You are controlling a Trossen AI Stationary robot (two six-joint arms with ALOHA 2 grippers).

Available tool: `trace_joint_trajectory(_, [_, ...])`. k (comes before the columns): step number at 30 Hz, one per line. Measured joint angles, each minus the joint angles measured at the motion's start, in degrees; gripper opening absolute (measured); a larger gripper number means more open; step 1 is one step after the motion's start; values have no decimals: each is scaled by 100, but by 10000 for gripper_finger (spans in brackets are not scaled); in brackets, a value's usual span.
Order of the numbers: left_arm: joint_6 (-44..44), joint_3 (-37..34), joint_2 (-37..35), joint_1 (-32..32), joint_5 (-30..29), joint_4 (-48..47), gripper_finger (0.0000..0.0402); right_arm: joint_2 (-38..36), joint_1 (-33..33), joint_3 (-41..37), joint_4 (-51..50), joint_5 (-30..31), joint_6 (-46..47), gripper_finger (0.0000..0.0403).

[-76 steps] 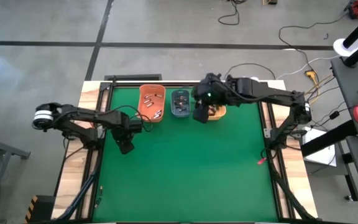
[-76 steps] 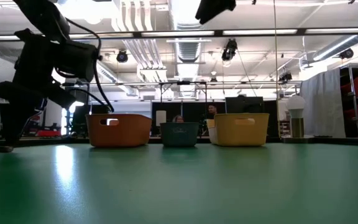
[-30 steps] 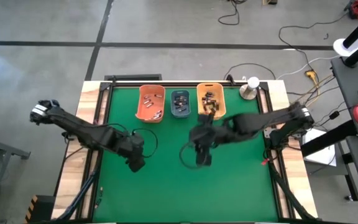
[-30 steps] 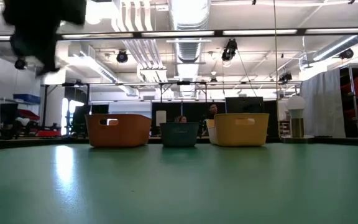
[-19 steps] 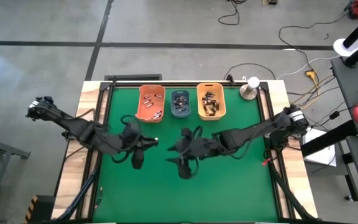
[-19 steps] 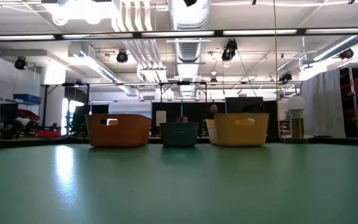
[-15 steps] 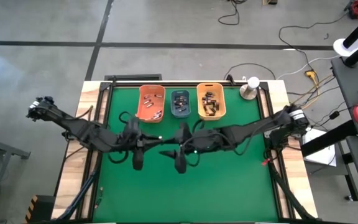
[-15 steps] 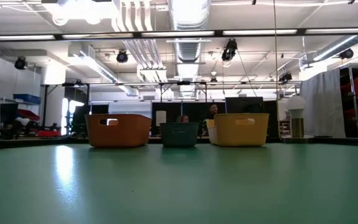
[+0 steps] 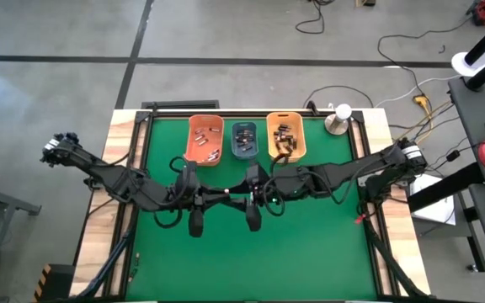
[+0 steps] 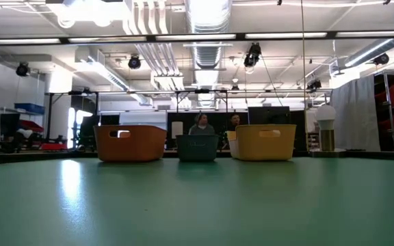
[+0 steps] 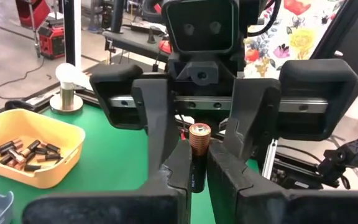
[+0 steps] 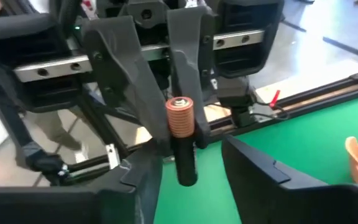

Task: Sort batteries
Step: Put the small black battery into the blue bin

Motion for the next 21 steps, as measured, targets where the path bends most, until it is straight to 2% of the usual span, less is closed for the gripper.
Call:
trace_joint_trajectory(10, [122,236,13,17,4,-341,14,-70,-22,0,23,-285,-9,31])
trace_joint_trajectory(15, [140,265,11,81,21,-419,36,-98,-29,0,-47,-285,18,28])
trace_joint_trajectory(21, [352,460,-73,188,16,-1009,91,-111,-50,4,-235,-283,40,28])
